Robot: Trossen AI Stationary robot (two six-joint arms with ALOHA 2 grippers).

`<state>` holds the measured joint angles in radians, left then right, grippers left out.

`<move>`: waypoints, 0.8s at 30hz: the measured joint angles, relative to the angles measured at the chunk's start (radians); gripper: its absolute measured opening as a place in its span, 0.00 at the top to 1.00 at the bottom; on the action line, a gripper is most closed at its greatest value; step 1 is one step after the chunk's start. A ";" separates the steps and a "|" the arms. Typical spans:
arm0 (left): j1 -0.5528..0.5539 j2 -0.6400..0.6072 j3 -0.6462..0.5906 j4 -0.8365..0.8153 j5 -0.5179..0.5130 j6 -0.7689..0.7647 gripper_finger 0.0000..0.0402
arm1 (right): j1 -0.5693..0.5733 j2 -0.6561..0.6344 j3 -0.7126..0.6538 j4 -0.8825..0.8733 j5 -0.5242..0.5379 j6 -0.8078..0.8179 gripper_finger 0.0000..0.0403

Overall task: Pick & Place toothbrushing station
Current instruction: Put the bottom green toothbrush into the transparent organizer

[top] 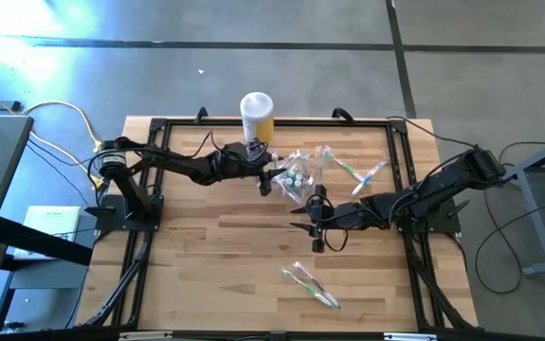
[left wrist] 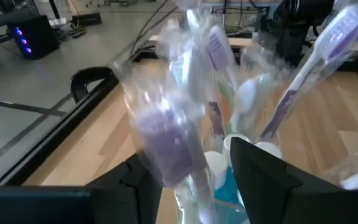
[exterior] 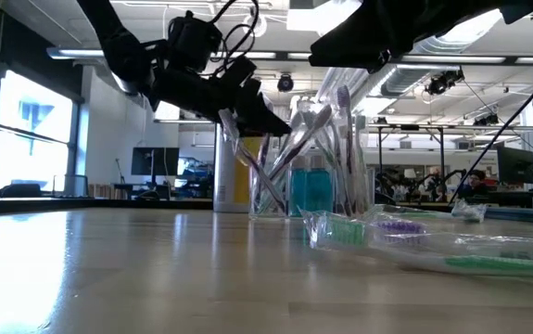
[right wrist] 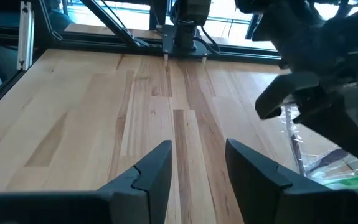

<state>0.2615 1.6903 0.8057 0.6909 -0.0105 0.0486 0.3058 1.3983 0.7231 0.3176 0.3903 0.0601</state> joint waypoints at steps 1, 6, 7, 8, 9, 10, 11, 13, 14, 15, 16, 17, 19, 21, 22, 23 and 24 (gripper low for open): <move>0.000 -0.010 0.000 -0.006 0.000 0.000 0.56 | 0.000 0.000 0.000 0.000 0.000 0.000 0.65; 0.000 -0.056 0.000 -0.020 0.000 0.004 0.56 | 0.000 0.000 0.000 0.000 0.000 0.000 0.65; 0.000 -0.068 0.000 -0.025 0.000 0.007 0.56 | 0.000 0.000 0.000 0.000 0.000 0.000 0.65; 0.000 -0.081 0.000 -0.036 0.000 0.008 0.56 | 0.000 0.000 0.000 0.000 0.000 0.000 0.65; 0.000 -0.094 0.000 -0.048 0.000 0.010 0.56 | 0.000 0.000 0.000 0.000 0.000 0.000 0.65; 0.000 -0.106 0.000 -0.060 0.000 0.013 0.56 | 0.000 0.000 0.000 0.000 0.000 0.000 0.65; 0.000 -0.121 0.000 -0.086 0.000 0.020 0.56 | 0.000 0.000 0.000 -0.001 0.000 0.000 0.65; 0.000 -0.161 0.000 -0.142 0.000 0.038 0.56 | 0.000 0.000 0.000 -0.003 0.000 0.000 0.65; -0.003 -0.185 0.000 -0.168 -0.001 0.047 0.56 | 0.000 0.000 0.000 -0.008 0.000 0.000 0.65; -0.010 -0.210 0.001 -0.196 -0.005 0.051 0.56 | 0.000 0.000 0.000 -0.011 0.000 0.000 0.65; -0.016 -0.238 0.001 -0.235 -0.008 0.053 0.56 | 0.000 0.000 0.000 -0.016 0.000 0.001 0.65; -0.025 -0.268 0.001 -0.271 -0.009 0.056 0.56 | 0.000 0.000 0.000 -0.021 0.000 0.001 0.65; -0.057 -0.326 0.001 -0.331 -0.011 0.081 0.56 | 0.000 0.000 0.000 -0.022 0.000 0.002 0.65; -0.097 -0.385 0.001 -0.391 -0.011 0.101 0.56 | 0.000 0.000 0.000 -0.023 0.000 0.005 0.65; -0.120 -0.415 0.001 -0.427 -0.011 0.102 0.56 | 0.000 0.000 0.000 -0.023 0.000 0.012 0.65; -0.147 -0.440 0.001 -0.453 -0.011 0.102 0.56 | 0.000 0.000 0.000 -0.024 0.000 0.016 0.65; -0.174 -0.465 0.002 -0.483 -0.011 0.101 0.56 | 0.000 0.000 0.000 -0.023 0.000 0.018 0.65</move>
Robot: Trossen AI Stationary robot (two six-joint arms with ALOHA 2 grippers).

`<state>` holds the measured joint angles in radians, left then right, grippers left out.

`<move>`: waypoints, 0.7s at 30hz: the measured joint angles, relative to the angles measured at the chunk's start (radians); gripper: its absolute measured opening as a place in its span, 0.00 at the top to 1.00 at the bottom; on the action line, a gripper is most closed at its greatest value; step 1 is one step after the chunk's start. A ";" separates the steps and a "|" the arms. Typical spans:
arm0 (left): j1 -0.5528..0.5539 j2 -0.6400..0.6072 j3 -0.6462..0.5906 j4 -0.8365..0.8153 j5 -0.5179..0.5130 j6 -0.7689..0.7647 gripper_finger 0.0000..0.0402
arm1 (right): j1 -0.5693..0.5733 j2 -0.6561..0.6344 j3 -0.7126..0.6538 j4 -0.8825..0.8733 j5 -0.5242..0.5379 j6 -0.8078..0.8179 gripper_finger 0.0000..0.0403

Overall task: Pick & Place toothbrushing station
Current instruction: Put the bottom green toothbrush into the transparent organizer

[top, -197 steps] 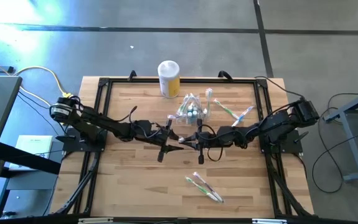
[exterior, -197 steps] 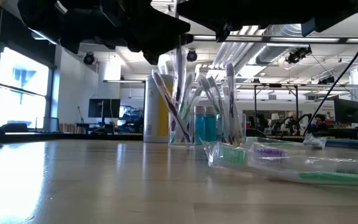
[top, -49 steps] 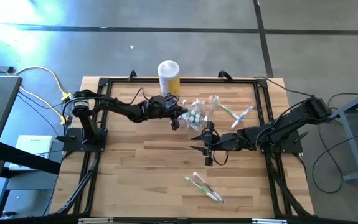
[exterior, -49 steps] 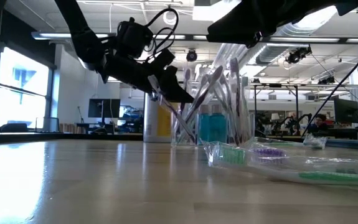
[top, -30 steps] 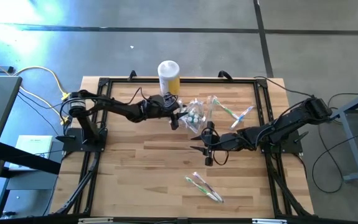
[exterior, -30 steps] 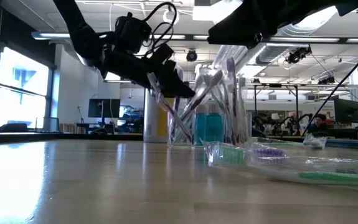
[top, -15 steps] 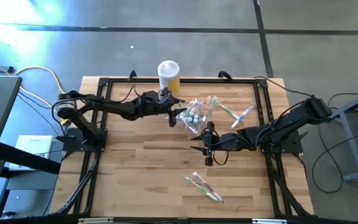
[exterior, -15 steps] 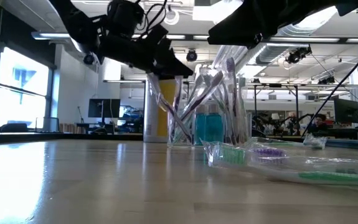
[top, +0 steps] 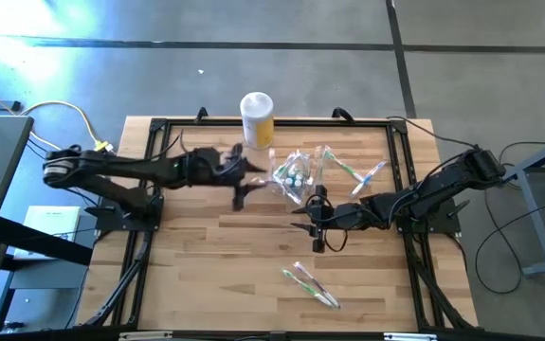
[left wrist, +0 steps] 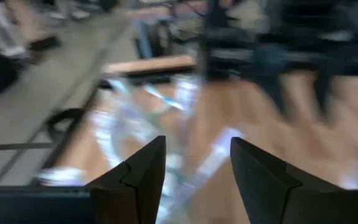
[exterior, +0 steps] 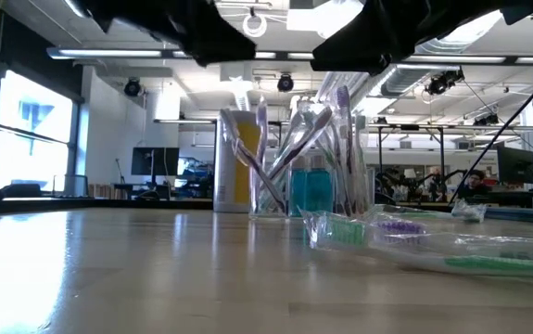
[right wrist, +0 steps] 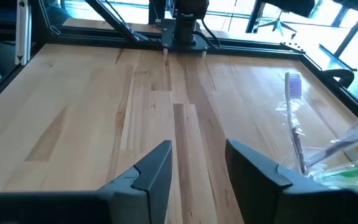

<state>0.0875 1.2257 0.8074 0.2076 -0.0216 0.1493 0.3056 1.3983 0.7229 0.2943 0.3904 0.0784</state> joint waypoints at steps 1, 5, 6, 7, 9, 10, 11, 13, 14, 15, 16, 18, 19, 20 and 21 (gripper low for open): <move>-0.030 -0.024 0.000 -0.042 0.001 -0.006 0.56 | 0.000 0.000 0.000 0.000 0.000 0.000 0.65; -0.171 -0.062 0.000 -0.174 0.034 -0.022 0.56 | 0.000 0.000 0.000 0.001 0.000 0.004 0.65; -0.206 -0.060 0.000 -0.200 0.048 -0.022 0.56 | 0.000 0.000 0.000 0.002 0.000 0.004 0.65; -0.242 -0.055 0.000 -0.225 0.059 -0.022 0.56 | 0.000 0.000 0.000 0.003 0.000 0.004 0.65; -0.308 -0.016 0.000 -0.224 0.067 -0.022 0.56 | 0.000 0.000 0.000 0.010 0.000 0.004 0.65; -0.337 0.008 0.000 -0.221 0.066 -0.012 0.56 | 0.000 0.000 0.000 0.010 0.000 0.004 0.65; -0.363 0.031 -0.001 -0.218 0.065 0.007 0.56 | 0.000 0.000 0.000 0.015 0.000 0.004 0.65; -0.404 0.089 -0.001 -0.161 0.064 0.056 0.56 | 0.000 0.000 0.000 0.024 0.000 0.002 0.65; -0.417 0.120 0.001 -0.124 0.064 0.082 0.56 | 0.000 0.000 0.000 0.027 0.000 -0.001 0.65; -0.426 0.148 0.000 -0.103 0.065 0.104 0.56 | 0.000 0.000 0.000 0.031 0.000 -0.001 0.65; -0.431 0.180 -0.001 -0.081 0.065 0.119 0.56 | 0.000 0.000 0.000 0.034 0.000 -0.002 0.65; -0.434 0.242 0.000 -0.017 0.064 0.138 0.56 | 0.000 -0.001 0.000 0.034 0.000 -0.004 0.65; -0.434 0.268 -0.001 -0.004 0.065 0.145 0.56 | 0.000 -0.001 0.000 0.034 0.000 -0.008 0.65; -0.434 0.294 -0.001 0.023 0.074 0.157 0.56 | 0.000 -0.001 0.000 0.034 0.000 -0.015 0.65; -0.428 0.319 -0.001 0.060 0.098 0.170 0.56 | 0.000 -0.001 0.000 0.033 0.000 -0.021 0.65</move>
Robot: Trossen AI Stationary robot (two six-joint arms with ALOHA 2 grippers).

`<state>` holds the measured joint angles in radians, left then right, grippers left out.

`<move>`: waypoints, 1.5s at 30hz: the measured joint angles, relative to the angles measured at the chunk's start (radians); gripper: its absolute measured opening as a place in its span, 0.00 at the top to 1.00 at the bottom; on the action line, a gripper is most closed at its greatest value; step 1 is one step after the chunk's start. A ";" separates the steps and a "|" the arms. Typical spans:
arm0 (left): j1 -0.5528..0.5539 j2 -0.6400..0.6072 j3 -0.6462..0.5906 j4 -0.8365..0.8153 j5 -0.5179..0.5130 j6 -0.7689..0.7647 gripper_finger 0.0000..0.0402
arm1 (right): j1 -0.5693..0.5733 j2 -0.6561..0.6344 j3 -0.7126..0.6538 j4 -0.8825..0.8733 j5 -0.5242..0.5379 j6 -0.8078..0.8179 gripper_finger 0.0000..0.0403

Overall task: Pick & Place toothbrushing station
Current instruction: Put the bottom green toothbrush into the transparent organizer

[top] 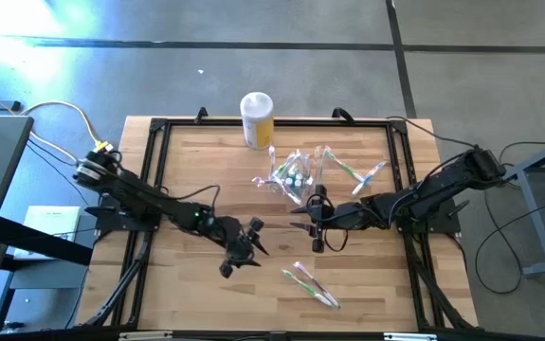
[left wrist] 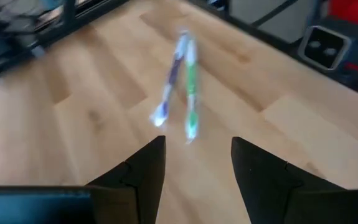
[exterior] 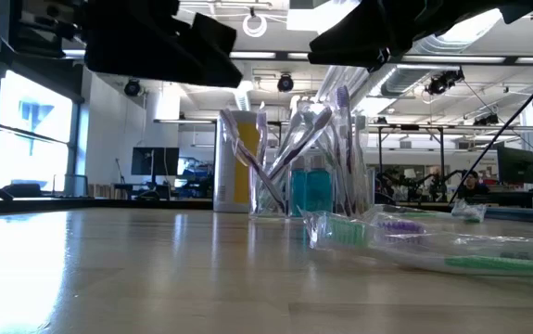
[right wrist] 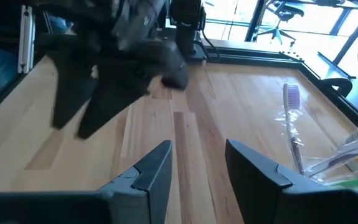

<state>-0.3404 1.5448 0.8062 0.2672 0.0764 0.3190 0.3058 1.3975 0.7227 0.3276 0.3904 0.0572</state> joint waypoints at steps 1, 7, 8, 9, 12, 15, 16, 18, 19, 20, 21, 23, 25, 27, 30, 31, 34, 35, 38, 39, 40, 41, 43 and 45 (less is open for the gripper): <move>0.009 0.018 0.000 0.024 0.037 0.011 0.56 | 0.000 0.000 0.000 -0.001 0.000 -0.006 0.65; 0.083 0.085 0.001 0.147 0.265 -0.035 0.56 | 0.000 0.000 0.000 -0.002 0.000 -0.009 0.65; 0.094 0.101 0.001 0.168 0.283 -0.050 0.56 | 0.002 -0.002 0.000 -0.002 0.000 -0.010 0.65; 0.102 0.108 0.001 0.169 0.288 -0.059 0.56 | 0.002 -0.003 0.000 -0.003 -0.001 -0.015 0.65; 0.106 0.130 0.002 0.215 0.295 -0.062 0.56 | 0.002 -0.005 0.000 -0.002 -0.023 -0.033 0.65; 0.105 0.149 0.001 0.231 0.299 -0.058 0.56 | 0.002 -0.005 0.000 -0.004 -0.035 -0.035 0.65; 0.105 0.157 0.001 0.239 0.296 -0.056 0.56 | 0.002 -0.005 0.000 -0.004 -0.043 -0.035 0.65; 0.104 0.165 0.001 0.242 0.267 -0.061 0.56 | 0.002 -0.005 0.000 -0.004 -0.065 -0.035 0.65; 0.104 0.174 0.001 0.252 0.242 -0.069 0.56 | 0.002 -0.005 0.000 -0.005 -0.081 -0.035 0.65; 0.102 0.187 0.001 0.258 0.220 -0.086 0.56 | 0.002 -0.005 0.000 -0.005 -0.096 -0.034 0.65; 0.098 0.199 0.001 0.261 0.192 -0.103 0.56 | 0.002 -0.005 0.000 -0.010 -0.115 -0.031 0.65; 0.093 0.229 0.001 0.284 0.148 -0.122 0.56 | 0.003 -0.005 0.000 -0.027 -0.162 -0.023 0.65; 0.083 0.269 0.001 0.341 0.134 -0.141 0.56 | 0.009 -0.005 0.000 -0.043 -0.201 -0.008 0.65; 0.066 0.302 0.000 0.394 0.130 -0.149 0.56 | 0.018 -0.005 0.000 -0.041 -0.219 -0.002 0.65; 0.038 0.363 0.010 0.463 0.081 -0.158 0.56 | 0.041 -0.005 0.000 -0.045 -0.237 -0.007 0.65; 0.031 0.379 0.014 0.466 0.065 -0.164 0.56 | 0.050 -0.005 0.000 -0.046 -0.237 -0.011 0.65; 0.010 0.434 0.059 0.495 0.023 -0.184 0.56 | 0.075 -0.005 0.000 -0.051 -0.238 -0.028 0.65; 0.004 0.443 0.074 0.488 0.020 -0.192 0.56 | 0.082 -0.005 0.000 -0.052 -0.238 -0.031 0.65; -0.003 0.492 0.133 0.497 0.013 -0.201 0.56 | 0.102 -0.005 0.000 -0.070 -0.239 -0.032 0.65; -0.009 0.499 0.143 0.481 0.007 -0.201 0.56 | 0.109 -0.005 0.000 -0.073 -0.240 -0.032 0.65; -0.008 0.515 0.163 0.474 0.005 -0.203 0.56 | 0.117 -0.005 0.000 -0.082 -0.239 -0.030 0.65; -0.008 0.530 0.183 0.468 -0.005 -0.205 0.56 | 0.124 -0.005 0.000 -0.089 -0.239 -0.029 0.65; -0.008 0.540 0.193 0.432 -0.028 -0.225 0.56 | 0.142 -0.004 0.000 -0.096 -0.238 -0.029 0.65; -0.008 0.564 0.212 0.421 -0.042 -0.256 0.56 | 0.161 -0.004 0.000 -0.109 -0.238 -0.029 0.65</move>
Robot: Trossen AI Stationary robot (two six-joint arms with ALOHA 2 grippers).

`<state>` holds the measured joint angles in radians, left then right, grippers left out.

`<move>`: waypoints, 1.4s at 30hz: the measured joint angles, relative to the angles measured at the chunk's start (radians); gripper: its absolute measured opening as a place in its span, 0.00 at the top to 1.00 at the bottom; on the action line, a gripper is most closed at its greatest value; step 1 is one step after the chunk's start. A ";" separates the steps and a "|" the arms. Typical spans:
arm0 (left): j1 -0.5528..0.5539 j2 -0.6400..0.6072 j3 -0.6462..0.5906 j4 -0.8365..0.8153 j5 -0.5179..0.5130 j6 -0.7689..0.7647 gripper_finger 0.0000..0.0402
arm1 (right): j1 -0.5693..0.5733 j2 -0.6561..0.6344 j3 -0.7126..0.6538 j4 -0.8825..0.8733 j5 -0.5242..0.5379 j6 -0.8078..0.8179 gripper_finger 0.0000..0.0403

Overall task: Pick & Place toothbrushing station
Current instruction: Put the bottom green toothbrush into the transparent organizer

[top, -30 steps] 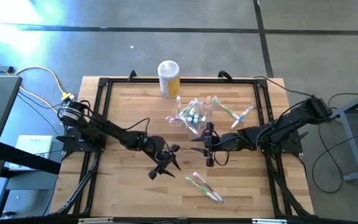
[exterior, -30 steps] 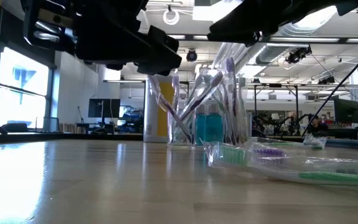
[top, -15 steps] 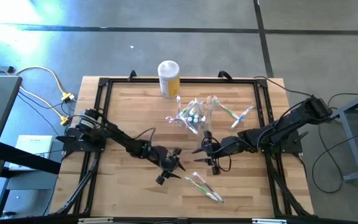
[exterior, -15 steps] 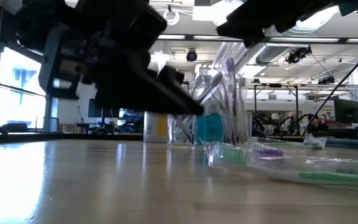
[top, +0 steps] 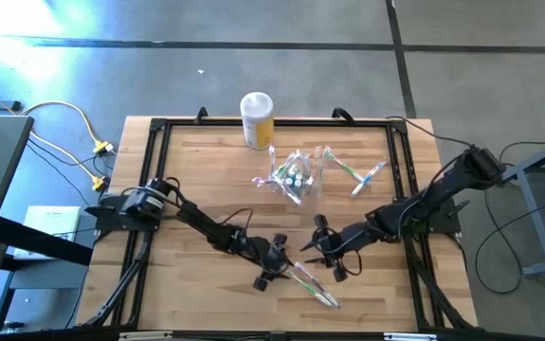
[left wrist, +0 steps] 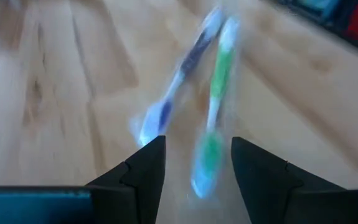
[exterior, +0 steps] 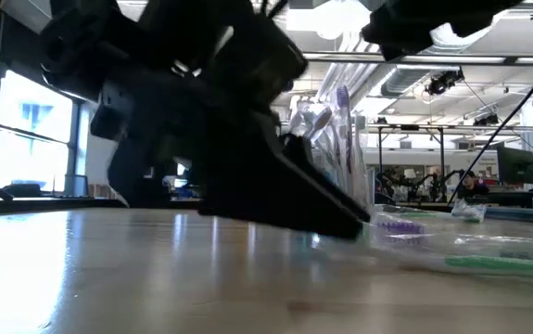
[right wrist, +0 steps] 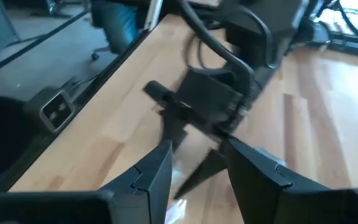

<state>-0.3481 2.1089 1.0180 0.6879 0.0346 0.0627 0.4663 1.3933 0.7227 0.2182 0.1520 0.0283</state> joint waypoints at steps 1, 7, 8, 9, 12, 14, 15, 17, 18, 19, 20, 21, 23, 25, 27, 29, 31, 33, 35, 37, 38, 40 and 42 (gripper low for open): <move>0.000 0.002 -0.001 -0.013 -0.011 -0.013 0.56 | 0.006 0.000 0.000 -0.006 0.000 -0.002 0.65; 0.001 0.022 -0.001 -0.001 -0.037 -0.094 0.56 | 0.039 0.000 0.000 -0.036 0.001 -0.005 0.65; 0.001 0.033 0.001 0.012 -0.039 -0.098 0.56 | 0.041 0.000 0.000 -0.038 0.001 -0.005 0.65; 0.000 0.041 0.004 0.026 -0.040 -0.103 0.56 | 0.044 0.000 0.000 -0.042 0.001 -0.006 0.65; -0.007 0.059 0.025 0.034 -0.042 -0.117 0.56 | 0.050 0.000 0.000 -0.051 0.001 -0.006 0.65; -0.010 0.082 0.051 0.042 -0.041 -0.116 0.57 | 0.054 0.000 0.000 -0.059 0.002 -0.006 0.65; -0.013 0.083 0.058 0.032 -0.045 -0.116 0.58 | 0.057 0.000 0.000 -0.060 0.002 -0.006 0.65; -0.013 0.095 0.077 0.019 -0.046 -0.103 0.62 | 0.060 0.000 0.000 -0.062 0.001 -0.006 0.65; -0.014 0.097 0.082 0.010 -0.047 -0.099 0.65 | 0.063 0.000 0.000 -0.066 0.001 -0.006 0.65; -0.014 0.097 0.085 0.004 -0.046 -0.097 0.69 | 0.065 0.000 0.000 -0.068 0.001 -0.006 0.65; -0.014 0.098 0.085 0.005 -0.045 -0.097 0.73 | 0.065 0.000 0.000 -0.069 0.001 -0.006 0.65; -0.014 0.098 0.085 0.002 -0.045 -0.097 0.78 | 0.065 0.000 0.000 -0.070 0.001 -0.006 0.65; -0.014 0.098 0.085 -0.007 -0.042 -0.094 0.87 | 0.065 0.000 0.000 -0.073 0.001 -0.006 0.65; -0.014 0.097 0.086 -0.022 -0.041 -0.094 0.90 | 0.064 0.000 0.000 -0.073 0.001 -0.006 0.65; -0.018 0.092 0.086 -0.032 -0.039 -0.098 0.90 | 0.064 0.000 0.000 -0.073 0.002 -0.006 0.65; -0.025 0.085 0.086 -0.054 -0.042 -0.102 0.90 | 0.065 0.000 0.000 -0.073 0.002 -0.006 0.65; -0.036 0.062 0.086 -0.093 -0.047 -0.102 0.90 | 0.065 0.000 0.000 -0.082 0.002 -0.004 0.65; -0.053 0.019 0.083 -0.165 -0.062 -0.112 0.90 | 0.065 0.000 0.000 -0.092 0.002 -0.001 0.65; -0.076 -0.028 0.096 -0.288 -0.083 -0.130 0.90 | 0.065 0.000 0.000 -0.097 0.002 -0.002 0.65; -0.105 -0.088 0.138 -0.477 -0.144 -0.144 0.90 | 0.064 0.000 0.000 -0.099 0.002 -0.008 0.65; -0.120 -0.113 0.178 -0.576 -0.182 -0.154 0.90 | 0.064 0.000 0.000 -0.097 0.002 -0.017 0.65; -0.154 -0.152 0.271 -0.788 -0.267 -0.175 0.90 | 0.064 0.000 0.000 -0.093 0.006 -0.036 0.65; -0.186 -0.157 0.396 -1.007 -0.337 -0.193 0.90 | 0.064 0.000 0.000 -0.083 0.005 -0.046 0.65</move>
<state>-0.5337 1.9514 1.4143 -0.3190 -0.3027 -0.1298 0.5304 1.3933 0.7231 0.1356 0.1574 -0.0174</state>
